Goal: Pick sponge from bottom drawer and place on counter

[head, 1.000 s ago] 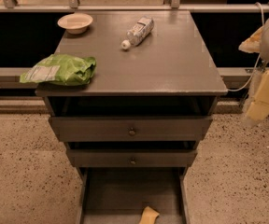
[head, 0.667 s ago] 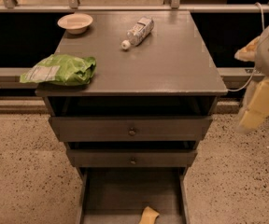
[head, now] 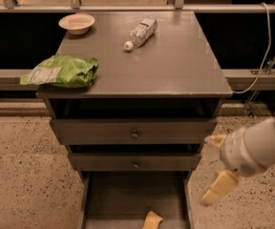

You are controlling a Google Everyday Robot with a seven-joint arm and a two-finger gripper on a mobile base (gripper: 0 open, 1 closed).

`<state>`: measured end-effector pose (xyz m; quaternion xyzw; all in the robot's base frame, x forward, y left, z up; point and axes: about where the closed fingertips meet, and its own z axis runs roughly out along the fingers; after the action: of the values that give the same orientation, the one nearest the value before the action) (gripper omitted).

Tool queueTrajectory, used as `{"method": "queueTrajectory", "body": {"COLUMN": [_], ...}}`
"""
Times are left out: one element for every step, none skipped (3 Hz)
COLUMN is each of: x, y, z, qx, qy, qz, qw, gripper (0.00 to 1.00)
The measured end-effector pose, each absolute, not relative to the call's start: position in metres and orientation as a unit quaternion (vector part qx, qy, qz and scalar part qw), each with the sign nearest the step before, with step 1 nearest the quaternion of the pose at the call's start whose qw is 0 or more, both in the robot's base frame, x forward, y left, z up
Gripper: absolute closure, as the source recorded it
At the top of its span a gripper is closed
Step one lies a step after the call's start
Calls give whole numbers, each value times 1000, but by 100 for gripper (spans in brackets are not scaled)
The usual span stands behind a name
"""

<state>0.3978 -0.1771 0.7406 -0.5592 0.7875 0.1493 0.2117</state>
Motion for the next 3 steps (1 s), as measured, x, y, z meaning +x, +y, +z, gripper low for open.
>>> {"method": "queueTrajectory", "body": {"x": [389, 401, 416], "y": [-175, -157, -125], "z": [685, 693, 670], "qx": [-542, -561, -562], "qy": [798, 779, 748], "qz": [177, 172, 205], "qw": [198, 219, 287], "gripper": [0, 0, 0]}}
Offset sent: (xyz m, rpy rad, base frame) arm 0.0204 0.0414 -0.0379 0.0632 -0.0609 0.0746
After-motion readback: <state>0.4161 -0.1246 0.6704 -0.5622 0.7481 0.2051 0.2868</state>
